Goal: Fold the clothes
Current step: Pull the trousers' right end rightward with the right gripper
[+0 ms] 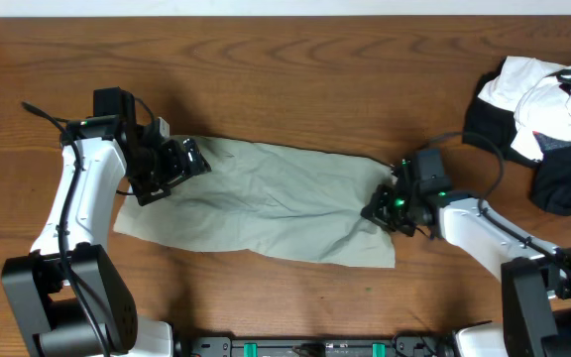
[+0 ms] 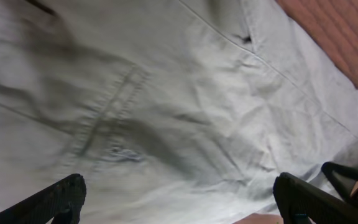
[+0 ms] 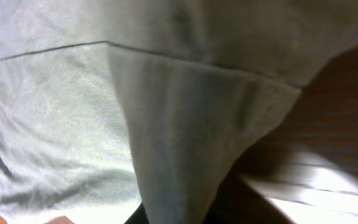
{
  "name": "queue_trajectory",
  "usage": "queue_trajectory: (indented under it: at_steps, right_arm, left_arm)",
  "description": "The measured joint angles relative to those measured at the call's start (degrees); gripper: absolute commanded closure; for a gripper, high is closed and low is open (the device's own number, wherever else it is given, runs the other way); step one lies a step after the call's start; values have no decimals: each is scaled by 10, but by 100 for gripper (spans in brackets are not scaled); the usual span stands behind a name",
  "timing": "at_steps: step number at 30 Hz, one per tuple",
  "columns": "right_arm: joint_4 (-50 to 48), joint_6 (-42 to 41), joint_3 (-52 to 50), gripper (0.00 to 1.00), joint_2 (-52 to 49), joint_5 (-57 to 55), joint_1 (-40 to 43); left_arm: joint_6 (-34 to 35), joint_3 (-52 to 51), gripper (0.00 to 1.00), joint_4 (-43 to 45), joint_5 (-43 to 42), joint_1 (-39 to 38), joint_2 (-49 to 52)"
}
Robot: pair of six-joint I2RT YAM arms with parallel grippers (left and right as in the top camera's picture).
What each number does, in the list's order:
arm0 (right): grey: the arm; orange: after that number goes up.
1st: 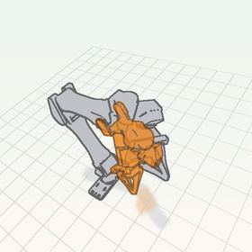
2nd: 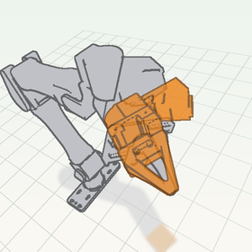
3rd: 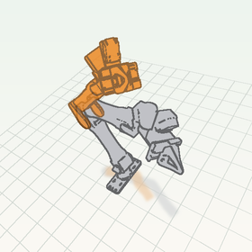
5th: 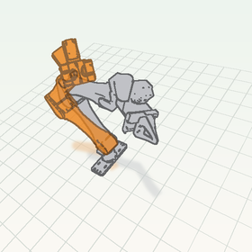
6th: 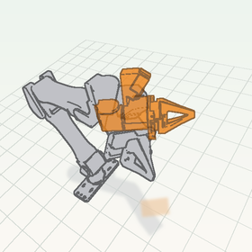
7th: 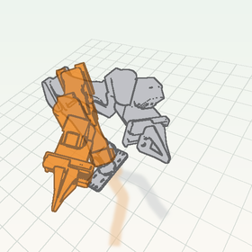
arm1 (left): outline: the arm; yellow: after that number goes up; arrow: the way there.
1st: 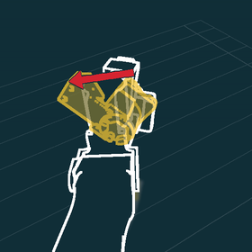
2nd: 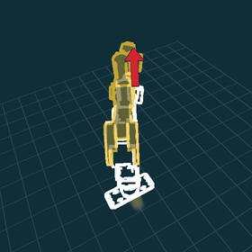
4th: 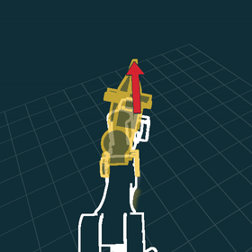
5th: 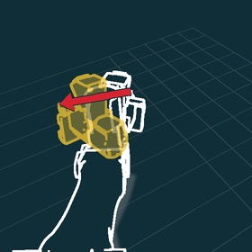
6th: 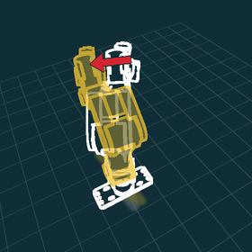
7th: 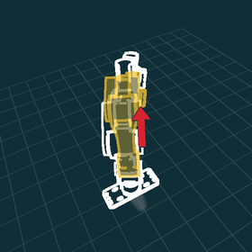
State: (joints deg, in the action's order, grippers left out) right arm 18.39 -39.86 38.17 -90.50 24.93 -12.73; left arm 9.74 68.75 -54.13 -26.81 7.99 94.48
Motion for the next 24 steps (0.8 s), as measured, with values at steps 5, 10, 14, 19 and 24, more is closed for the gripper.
queue_trajectory:
  at_steps: [5,10,14,19,24]
  right_arm:
    - [38,35,0,99,0,6,64]
    - [125,103,19,99,0,5,166]
    - [219,154,73,99,-3,-21,226]
    - [338,207,188,99,-5,-55,245]
    - [413,237,292,99,-5,-80,218]
  left_arm:
    - [-4,0,2,-6,0,0,0]
    - [-6,0,2,-8,0,0,0]
    - [-6,0,2,-9,0,0,0]
    - [-6,0,2,-9,0,0,0]
    - [-6,0,2,-9,0,0,0]
